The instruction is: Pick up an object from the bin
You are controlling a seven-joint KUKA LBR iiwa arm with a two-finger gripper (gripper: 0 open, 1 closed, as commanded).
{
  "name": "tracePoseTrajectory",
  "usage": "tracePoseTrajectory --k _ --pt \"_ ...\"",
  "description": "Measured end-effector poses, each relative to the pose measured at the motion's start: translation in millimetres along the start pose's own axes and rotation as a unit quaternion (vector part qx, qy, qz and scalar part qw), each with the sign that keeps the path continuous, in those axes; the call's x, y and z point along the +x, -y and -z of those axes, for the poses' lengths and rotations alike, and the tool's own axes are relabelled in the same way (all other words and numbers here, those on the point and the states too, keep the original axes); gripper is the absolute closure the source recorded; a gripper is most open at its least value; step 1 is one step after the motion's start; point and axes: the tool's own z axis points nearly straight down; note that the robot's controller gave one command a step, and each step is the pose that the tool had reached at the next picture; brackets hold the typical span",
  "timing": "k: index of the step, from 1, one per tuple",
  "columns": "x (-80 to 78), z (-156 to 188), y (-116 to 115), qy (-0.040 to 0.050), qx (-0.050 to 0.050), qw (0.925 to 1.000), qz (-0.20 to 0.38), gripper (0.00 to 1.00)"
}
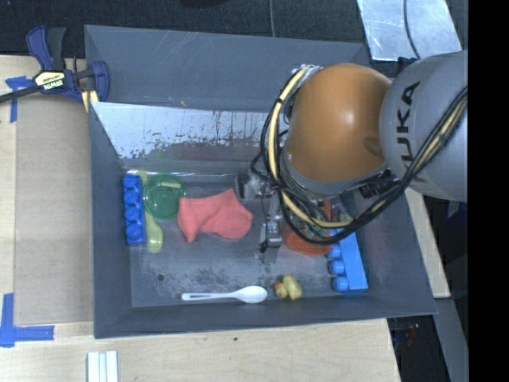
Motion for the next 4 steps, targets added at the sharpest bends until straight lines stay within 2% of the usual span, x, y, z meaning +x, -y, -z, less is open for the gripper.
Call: tracePoseTrajectory --k 1,2,3,4 --pt "-1.3 2 0 0.0026 0.000 1.0000 -0.001 0.00" --pt "-43.6 -70 -14 0.0058 -0.001 0.9999 -0.009 0.00" --pt "-59.9 -85 -26 0.0037 -0.001 0.9991 -0.041 0.00" --pt "-72.6 -82 -35 0.0053 -0.001 0.9981 -0.062 0.00"
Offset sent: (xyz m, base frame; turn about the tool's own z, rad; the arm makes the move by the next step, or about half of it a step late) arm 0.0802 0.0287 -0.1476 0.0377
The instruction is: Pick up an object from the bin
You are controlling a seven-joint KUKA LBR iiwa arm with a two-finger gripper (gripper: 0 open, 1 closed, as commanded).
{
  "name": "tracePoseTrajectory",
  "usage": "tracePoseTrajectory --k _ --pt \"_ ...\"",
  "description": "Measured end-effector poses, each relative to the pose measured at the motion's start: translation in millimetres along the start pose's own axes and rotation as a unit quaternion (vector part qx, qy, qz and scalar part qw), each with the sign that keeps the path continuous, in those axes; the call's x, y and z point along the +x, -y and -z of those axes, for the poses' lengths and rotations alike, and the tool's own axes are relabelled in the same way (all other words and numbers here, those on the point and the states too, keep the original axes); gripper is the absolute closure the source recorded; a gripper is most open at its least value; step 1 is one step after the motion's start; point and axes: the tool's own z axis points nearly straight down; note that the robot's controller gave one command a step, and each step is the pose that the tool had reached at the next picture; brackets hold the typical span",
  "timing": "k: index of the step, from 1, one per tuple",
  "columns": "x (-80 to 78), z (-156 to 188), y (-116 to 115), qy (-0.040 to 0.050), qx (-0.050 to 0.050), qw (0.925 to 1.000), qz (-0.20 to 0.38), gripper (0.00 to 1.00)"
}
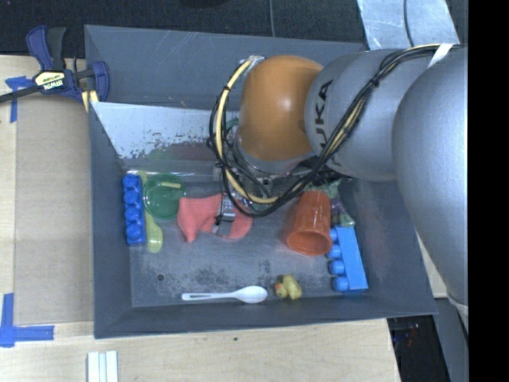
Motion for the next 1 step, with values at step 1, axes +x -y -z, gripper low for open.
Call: tracePoseTrajectory --k 1 --pt "-10.4 -63.5 2.4 0.0034 -0.001 1.0000 -0.001 0.00"
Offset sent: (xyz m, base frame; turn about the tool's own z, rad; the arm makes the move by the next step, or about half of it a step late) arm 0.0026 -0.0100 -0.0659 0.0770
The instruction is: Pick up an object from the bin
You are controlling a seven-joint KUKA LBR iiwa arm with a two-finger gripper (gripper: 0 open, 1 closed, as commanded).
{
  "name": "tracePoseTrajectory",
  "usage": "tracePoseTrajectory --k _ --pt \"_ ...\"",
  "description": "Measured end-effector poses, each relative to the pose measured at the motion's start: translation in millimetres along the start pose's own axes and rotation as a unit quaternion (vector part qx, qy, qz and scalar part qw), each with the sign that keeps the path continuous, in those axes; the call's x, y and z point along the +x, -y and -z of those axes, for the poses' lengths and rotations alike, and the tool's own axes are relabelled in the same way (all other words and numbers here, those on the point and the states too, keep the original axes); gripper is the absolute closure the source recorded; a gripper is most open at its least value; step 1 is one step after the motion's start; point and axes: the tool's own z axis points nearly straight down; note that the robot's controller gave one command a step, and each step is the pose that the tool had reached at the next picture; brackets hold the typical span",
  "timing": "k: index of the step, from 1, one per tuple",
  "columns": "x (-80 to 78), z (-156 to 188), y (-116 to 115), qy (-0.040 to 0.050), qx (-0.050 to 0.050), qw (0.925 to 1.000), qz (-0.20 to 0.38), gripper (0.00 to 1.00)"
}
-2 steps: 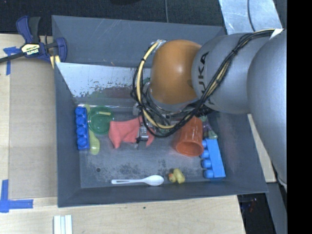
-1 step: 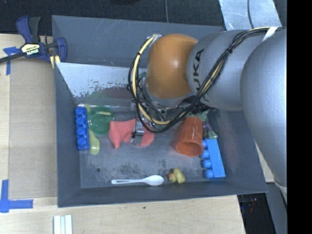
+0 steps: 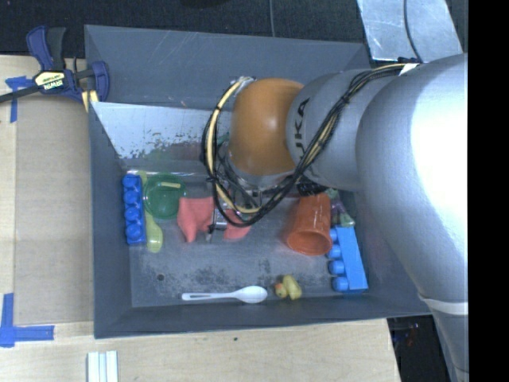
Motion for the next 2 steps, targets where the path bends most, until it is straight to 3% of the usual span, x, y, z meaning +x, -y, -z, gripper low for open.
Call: tracePoseTrajectory --k 1,2 --pt "5.8 -1.1 7.7 0.0010 -0.001 0.9993 -0.037 1.00" --pt "5.8 -0.8 7.7 0.0011 -0.001 0.9993 -0.037 1.00"
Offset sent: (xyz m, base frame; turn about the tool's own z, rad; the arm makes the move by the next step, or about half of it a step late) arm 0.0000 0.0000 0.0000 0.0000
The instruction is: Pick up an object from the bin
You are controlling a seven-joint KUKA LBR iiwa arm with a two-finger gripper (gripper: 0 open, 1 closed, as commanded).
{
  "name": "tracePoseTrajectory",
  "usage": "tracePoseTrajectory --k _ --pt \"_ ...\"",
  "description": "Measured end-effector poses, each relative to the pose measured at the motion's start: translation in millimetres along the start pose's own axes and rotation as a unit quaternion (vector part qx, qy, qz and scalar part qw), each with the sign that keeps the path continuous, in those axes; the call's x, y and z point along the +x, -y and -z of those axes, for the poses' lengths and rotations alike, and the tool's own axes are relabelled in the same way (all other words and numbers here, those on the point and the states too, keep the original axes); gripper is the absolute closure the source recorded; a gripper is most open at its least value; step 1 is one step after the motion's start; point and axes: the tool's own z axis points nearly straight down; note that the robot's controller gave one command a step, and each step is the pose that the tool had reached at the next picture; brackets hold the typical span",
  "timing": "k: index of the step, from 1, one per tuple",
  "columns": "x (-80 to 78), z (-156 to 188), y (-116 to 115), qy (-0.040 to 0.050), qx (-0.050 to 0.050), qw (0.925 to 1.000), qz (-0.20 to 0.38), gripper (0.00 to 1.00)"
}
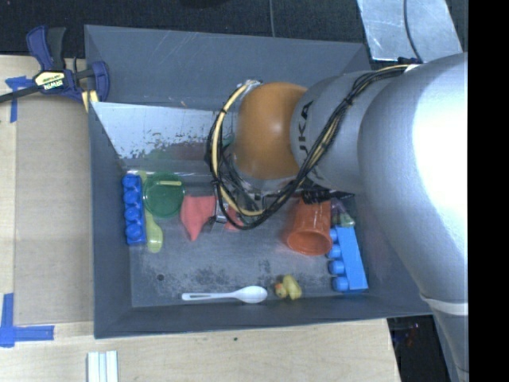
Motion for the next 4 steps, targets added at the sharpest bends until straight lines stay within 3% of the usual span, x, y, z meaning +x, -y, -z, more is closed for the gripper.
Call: tracePoseTrajectory --k 2,4 --pt "-0.5 39 1 0.0003 0.000 1.0000 -0.001 1.00" --pt "-1.8 105 1 0.0000 0.000 1.0000 0.000 1.00"
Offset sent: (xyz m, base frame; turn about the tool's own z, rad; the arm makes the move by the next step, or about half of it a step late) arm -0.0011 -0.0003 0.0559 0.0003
